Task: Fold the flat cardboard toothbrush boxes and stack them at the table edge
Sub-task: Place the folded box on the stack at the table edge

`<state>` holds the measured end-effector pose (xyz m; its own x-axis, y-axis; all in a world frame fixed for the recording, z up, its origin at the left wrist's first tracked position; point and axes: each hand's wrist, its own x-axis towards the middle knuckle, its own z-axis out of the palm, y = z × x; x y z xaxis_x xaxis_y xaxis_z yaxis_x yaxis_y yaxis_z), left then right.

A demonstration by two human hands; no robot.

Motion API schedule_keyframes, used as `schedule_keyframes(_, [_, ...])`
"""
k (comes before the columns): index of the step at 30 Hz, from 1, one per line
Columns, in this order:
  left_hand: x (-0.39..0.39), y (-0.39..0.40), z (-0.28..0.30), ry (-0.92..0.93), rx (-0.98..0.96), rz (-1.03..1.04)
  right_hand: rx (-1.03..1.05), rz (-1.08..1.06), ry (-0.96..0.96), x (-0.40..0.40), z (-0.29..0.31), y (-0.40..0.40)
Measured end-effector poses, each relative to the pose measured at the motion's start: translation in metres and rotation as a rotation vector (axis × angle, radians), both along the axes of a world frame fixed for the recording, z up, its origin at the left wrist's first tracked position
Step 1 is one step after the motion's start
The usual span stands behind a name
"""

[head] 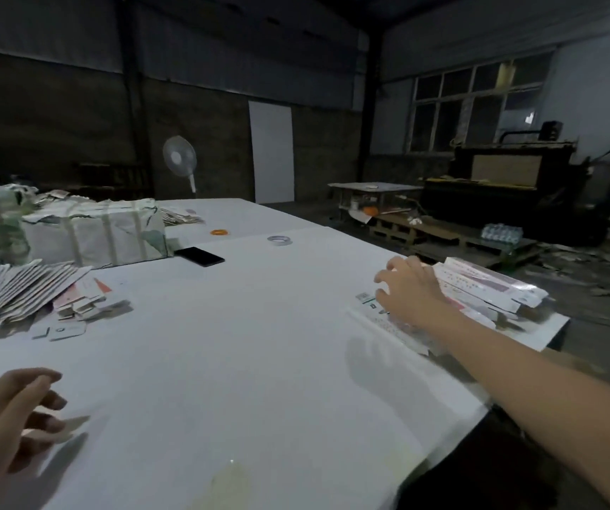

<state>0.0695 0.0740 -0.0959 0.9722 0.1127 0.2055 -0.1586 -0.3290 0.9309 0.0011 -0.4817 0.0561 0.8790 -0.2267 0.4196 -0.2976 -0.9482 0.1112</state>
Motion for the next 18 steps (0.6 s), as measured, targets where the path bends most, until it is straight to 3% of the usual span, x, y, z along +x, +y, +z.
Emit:
schedule_keyframes(6, [-0.058, -0.034, 0.062, -0.095, 0.154, -0.03, 0.332, 0.478, -0.009, 0.007, -0.005, 0.141])
schedule_keyframes(11, [-0.077, -0.045, 0.083, -0.216, 0.481, -0.046, 0.508, 0.798, 0.109, 0.012, -0.02, 0.27])
schedule_keyframes(18, [-0.074, -0.018, 0.085, -0.086, 0.849, 0.16, 0.596, 1.005, 0.064, 0.023, -0.053, 0.377])
